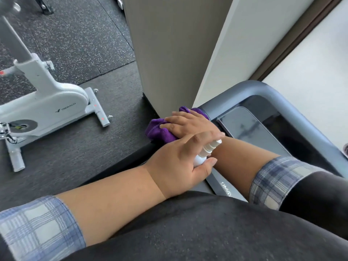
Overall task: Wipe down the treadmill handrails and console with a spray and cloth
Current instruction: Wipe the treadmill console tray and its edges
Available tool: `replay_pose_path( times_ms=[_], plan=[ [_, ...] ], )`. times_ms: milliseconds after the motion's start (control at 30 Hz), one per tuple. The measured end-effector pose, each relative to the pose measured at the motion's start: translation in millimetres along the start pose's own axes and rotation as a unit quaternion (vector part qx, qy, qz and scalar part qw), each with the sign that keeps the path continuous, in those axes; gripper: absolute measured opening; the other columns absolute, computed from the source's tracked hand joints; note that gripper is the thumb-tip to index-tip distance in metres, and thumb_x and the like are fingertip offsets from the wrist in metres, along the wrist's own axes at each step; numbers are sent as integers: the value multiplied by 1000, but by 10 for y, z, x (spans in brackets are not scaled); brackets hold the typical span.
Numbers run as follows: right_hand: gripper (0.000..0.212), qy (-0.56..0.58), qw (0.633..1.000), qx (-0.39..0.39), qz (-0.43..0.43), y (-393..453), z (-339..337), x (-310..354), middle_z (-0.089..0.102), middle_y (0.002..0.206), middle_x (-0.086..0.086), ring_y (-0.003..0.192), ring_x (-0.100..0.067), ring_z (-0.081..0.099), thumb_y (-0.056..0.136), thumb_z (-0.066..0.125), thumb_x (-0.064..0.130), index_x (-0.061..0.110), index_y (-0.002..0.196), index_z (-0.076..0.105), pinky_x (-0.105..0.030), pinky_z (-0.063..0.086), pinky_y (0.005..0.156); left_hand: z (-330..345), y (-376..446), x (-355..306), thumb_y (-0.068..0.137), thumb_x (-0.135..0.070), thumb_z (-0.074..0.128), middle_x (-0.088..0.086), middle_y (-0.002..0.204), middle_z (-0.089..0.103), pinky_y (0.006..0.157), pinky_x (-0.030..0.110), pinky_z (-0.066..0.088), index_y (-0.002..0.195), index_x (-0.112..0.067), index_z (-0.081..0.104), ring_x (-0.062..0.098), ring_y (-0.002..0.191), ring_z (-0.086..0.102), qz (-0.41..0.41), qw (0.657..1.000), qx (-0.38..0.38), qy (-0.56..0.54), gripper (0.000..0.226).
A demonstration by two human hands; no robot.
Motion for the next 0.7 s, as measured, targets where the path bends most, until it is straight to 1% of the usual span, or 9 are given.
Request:
replay_pose_path(
  times_ms=[133, 200, 333, 433, 467, 500, 567, 633, 700],
  plan=[
    [74, 110, 975, -134, 142, -237, -202, -439, 54, 145, -1, 142, -24, 40, 89, 40, 72, 20, 139, 56, -41, 27, 118, 58, 20, 110, 90, -31, 61, -4, 103, 67, 83, 30, 52, 137, -31, 41, 9, 89, 64, -29, 1000, -3, -5, 51],
    [72, 115, 956, -182, 200, -395, -287, -785, 61, 136, -3, 134, -25, 48, 88, 42, 70, 17, 132, 62, -39, 30, 115, 91, 49, 171, 90, -36, 59, -10, 103, 63, 82, 27, 51, 138, -35, 40, 5, 88, 62, -41, 999, 1, 6, 51],
    [64, 119, 931, -208, 276, -697, -360, -1383, 58, 139, 1, 135, -22, 44, 91, 46, 64, 18, 135, 60, -36, 27, 116, 228, 136, 222, 90, -43, 56, -20, 102, 57, 80, 18, 48, 138, -42, 37, -6, 87, 56, -50, 998, 28, 16, 51],
    [57, 138, 901, -238, 336, -986, -341, -1727, 50, 148, 3, 138, -21, 40, 95, 52, 56, 22, 140, 54, -35, 24, 118, 390, 211, 203, 90, -46, 54, -26, 106, 53, 84, 4, 39, 137, -50, 33, -18, 92, 50, -50, 997, 64, 12, 51],
    [56, 140, 889, -251, 356, -1108, -323, -1817, 48, 149, 3, 139, -23, 39, 95, 55, 53, 22, 141, 53, -35, 24, 118, 436, 241, 186, 90, -46, 54, -25, 107, 53, 86, 3, 38, 137, -51, 32, -19, 95, 50, -49, 996, 71, 11, 52],
    [56, 135, 879, -256, 379, -1241, -299, -1892, 46, 151, 2, 139, -24, 38, 94, 58, 51, 23, 143, 51, -36, 24, 117, 484, 275, 161, 90, -47, 54, -24, 107, 54, 86, 5, 40, 137, -52, 31, -16, 95, 51, -46, 996, 78, 11, 53],
    [63, 122, 861, -244, 429, -1510, -201, -2007, 40, 155, 1, 142, -27, 34, 92, 62, 51, 25, 148, 45, -39, 26, 117, 597, 351, 100, 89, -48, 53, -23, 104, 57, 82, 17, 47, 137, -54, 30, -4, 91, 56, -39, 995, 94, 12, 53],
    [69, 124, 839, -235, 475, -1766, -98, -2056, 36, 158, 0, 143, -28, 33, 91, 62, 52, 26, 151, 40, -41, 28, 117, 735, 419, 46, 89, -50, 52, -22, 104, 58, 81, 27, 50, 137, -54, 30, 2, 88, 57, -34, 992, 119, 12, 54],
    [71, 132, 817, -236, 509, -2007, 5, -2040, 37, 158, -2, 142, -29, 35, 92, 61, 53, 24, 152, 38, -40, 29, 116, 876, 460, -1, 89, -49, 52, -23, 103, 57, 81, 26, 50, 138, -54, 31, 1, 87, 56, -25, 989, 144, 6, 54]
  ],
)
Point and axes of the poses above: each hand's wrist, its own y-axis towards the middle knuckle, its own z-axis out of the palm, x = y × z, the point moved 8 cm from there along y, towards the middle knuckle
